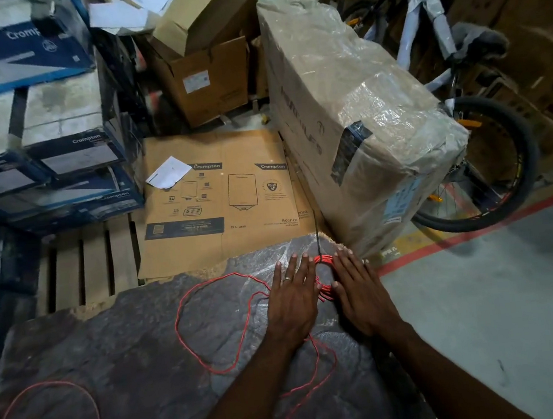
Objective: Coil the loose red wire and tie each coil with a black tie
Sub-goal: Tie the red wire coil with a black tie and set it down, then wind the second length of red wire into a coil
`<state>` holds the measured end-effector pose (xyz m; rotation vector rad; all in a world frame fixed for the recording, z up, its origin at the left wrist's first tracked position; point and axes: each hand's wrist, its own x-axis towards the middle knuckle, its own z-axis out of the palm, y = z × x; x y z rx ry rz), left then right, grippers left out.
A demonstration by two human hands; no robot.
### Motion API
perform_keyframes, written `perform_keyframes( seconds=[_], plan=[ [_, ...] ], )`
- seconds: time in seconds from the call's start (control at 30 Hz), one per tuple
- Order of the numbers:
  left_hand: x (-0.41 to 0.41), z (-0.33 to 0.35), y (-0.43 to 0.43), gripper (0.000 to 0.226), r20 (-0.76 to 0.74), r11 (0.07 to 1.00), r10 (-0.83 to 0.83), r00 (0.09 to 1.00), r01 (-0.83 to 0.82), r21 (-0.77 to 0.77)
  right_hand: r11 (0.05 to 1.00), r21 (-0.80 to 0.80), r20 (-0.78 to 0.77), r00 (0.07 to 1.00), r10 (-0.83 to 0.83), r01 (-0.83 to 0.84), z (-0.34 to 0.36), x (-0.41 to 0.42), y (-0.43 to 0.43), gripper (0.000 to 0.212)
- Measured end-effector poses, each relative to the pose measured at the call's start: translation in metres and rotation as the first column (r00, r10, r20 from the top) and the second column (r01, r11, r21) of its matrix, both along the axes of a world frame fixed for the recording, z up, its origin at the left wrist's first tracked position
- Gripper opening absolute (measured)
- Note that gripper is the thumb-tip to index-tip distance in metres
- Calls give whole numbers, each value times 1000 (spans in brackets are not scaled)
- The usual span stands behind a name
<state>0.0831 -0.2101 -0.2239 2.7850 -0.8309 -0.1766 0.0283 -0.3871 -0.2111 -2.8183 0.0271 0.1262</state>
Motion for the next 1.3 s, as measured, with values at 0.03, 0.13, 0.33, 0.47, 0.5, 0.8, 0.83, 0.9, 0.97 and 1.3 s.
perform_keyframes(
  seconds=[0.03,0.13,0.33,0.47,0.5,0.8,0.83,0.9,0.97,1.3],
  plan=[
    [-2,-2,1,57,1,1000,0,1000,0,6,1000,-17,-18,1000,3,-4,-1,-2,0,65],
    [-3,-3,3,59,-2,1000,4,1000,-4,30,999,-52,-69,998,12,-16,-4,-2,-1,66],
    [-1,-1,8,59,-27,998,32,999,-31,54,994,-104,-119,993,16,-28,-8,0,-3,69],
    [1,2,9,59,-66,998,31,997,-28,54,995,-98,-149,989,18,-33,-8,1,-4,73],
    [1,5,9,59,-78,998,29,997,-25,53,996,-87,-151,988,19,-33,-7,1,-4,76],
    [10,76,21,46,-208,946,97,973,-155,-285,994,102,15,999,-42,40,21,1,2,62],
    [9,86,27,44,-261,911,130,957,-219,-349,992,118,50,997,-57,51,25,0,4,61],
    [9,101,45,41,-357,834,170,919,-327,-445,985,158,116,989,-87,68,32,-1,10,57],
    [8,105,66,39,-360,806,147,921,-322,-496,982,175,161,982,-94,65,38,-4,16,50],
    [-52,115,191,31,-16,837,306,952,-277,-472,987,162,392,918,-57,-8,72,-28,117,34]
  ],
)
